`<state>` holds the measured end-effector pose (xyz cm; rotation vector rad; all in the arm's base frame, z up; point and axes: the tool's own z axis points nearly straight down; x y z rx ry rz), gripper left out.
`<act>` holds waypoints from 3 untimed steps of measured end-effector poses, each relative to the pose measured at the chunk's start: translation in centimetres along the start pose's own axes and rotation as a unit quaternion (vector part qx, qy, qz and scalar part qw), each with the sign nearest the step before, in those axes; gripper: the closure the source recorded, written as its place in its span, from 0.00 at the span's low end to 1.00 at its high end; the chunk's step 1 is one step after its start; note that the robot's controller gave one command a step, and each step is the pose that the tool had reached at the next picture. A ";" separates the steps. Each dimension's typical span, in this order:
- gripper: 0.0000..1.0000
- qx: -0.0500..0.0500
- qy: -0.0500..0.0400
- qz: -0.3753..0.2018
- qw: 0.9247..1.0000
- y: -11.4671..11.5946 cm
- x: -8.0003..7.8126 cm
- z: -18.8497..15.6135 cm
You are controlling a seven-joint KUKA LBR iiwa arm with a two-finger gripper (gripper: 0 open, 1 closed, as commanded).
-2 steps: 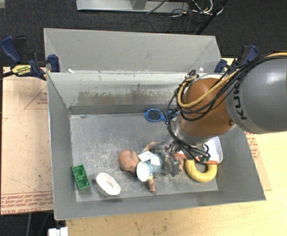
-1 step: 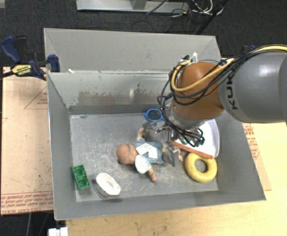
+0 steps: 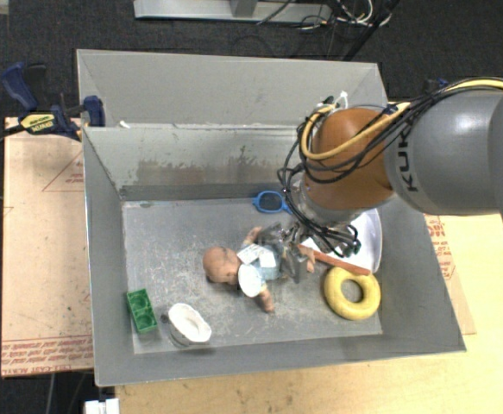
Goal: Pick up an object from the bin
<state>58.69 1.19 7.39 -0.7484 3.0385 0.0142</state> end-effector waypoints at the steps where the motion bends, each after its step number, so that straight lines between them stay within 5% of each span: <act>1: 1.00 0.000 0.000 0.000 1.000 0.0 0.0 0.0; 2: 1.00 0.001 -0.001 -0.020 1.000 2.0 -1.8 -2.5; 3: 1.00 0.000 -0.001 -0.112 0.994 4.6 -1.1 -4.4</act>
Offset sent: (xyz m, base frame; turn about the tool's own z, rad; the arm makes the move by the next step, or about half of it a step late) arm 0.0118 0.0510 0.0495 -0.0735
